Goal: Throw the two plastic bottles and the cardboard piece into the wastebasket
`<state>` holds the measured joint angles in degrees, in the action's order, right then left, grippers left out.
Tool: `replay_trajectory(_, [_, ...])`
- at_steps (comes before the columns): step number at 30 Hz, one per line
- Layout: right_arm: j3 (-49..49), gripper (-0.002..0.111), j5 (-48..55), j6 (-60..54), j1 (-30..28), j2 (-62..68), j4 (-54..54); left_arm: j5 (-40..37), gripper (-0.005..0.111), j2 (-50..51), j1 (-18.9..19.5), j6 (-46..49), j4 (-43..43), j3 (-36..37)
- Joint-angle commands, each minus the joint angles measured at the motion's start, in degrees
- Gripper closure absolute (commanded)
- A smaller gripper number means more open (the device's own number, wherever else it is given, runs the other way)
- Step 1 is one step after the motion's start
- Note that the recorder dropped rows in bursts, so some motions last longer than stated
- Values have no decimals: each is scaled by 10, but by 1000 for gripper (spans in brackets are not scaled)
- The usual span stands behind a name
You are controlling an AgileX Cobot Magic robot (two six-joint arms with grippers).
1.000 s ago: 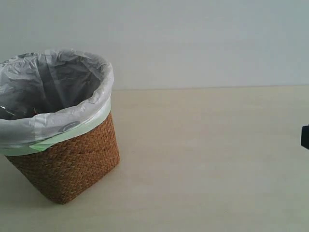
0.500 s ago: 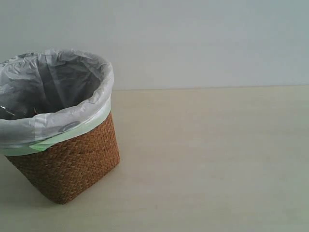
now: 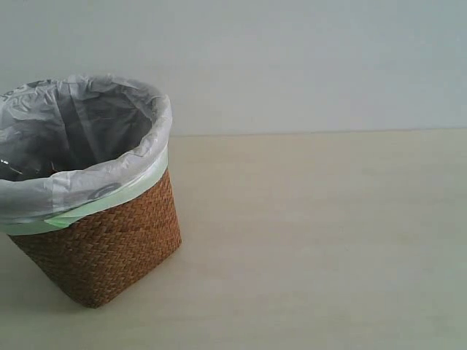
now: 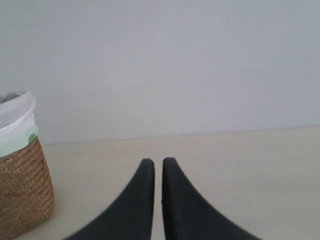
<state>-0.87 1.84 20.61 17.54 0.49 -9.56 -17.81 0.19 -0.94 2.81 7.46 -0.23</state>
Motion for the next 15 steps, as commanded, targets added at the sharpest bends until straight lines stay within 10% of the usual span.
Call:
replay_trajectory(1, [9, 106, 14, 5, -16, -5, 1, 1, 103, -2, 0, -3, -2, 2])
replay_trajectory(15, [9, 106, 189, -34, -23, -5, -2, 1, 103, -2, 0, -3, -2, 2])
